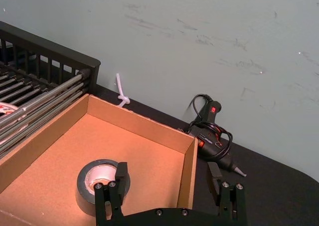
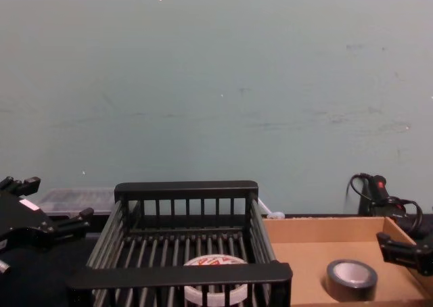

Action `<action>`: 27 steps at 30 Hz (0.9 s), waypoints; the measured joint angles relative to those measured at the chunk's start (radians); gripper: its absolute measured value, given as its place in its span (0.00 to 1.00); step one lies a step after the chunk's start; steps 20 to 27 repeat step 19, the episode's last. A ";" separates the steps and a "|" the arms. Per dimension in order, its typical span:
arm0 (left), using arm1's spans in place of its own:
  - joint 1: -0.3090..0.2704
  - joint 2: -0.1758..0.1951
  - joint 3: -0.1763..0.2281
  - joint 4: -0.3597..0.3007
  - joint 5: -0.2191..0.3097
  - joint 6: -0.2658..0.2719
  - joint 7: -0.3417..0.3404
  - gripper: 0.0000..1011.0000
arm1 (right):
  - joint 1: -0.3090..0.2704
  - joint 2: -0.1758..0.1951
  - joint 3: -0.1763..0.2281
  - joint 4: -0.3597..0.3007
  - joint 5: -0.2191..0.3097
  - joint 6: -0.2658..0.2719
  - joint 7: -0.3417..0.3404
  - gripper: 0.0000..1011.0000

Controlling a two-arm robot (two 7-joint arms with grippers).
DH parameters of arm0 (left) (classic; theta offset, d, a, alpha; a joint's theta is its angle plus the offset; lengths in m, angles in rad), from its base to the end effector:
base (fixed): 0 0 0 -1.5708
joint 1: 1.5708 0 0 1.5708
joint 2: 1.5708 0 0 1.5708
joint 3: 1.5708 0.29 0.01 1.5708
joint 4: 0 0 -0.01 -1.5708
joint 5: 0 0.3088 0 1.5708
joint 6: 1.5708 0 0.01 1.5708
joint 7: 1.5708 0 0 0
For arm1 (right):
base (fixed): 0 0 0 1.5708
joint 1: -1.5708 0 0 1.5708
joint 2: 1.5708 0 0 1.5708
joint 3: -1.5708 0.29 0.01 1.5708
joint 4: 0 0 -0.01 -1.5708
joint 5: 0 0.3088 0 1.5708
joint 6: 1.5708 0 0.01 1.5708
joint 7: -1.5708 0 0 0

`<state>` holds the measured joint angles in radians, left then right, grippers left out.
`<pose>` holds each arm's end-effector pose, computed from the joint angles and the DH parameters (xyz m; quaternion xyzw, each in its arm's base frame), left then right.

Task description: Pick up the white tape and place it into the black box , Pick up the silver tape and place it into the brown box.

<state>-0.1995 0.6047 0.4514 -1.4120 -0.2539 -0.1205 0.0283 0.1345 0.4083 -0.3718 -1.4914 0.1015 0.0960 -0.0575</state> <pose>0.3581 0.0827 -0.3023 0.1415 -0.1325 0.5799 0.7913 0.3482 -0.0204 -0.3026 -0.1683 -0.0827 -0.6032 0.7753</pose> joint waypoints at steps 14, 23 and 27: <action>0.000 0.000 0.000 0.000 0.000 0.000 0.000 0.99 | 0.000 0.000 0.000 0.000 0.000 0.000 0.000 0.99; 0.000 0.000 0.000 0.000 0.000 0.000 0.000 0.99 | 0.000 0.000 0.000 0.000 0.000 0.000 0.000 0.99; 0.000 0.000 0.000 0.000 0.000 0.000 0.000 0.99 | 0.000 0.000 0.000 0.000 0.000 0.000 0.000 0.99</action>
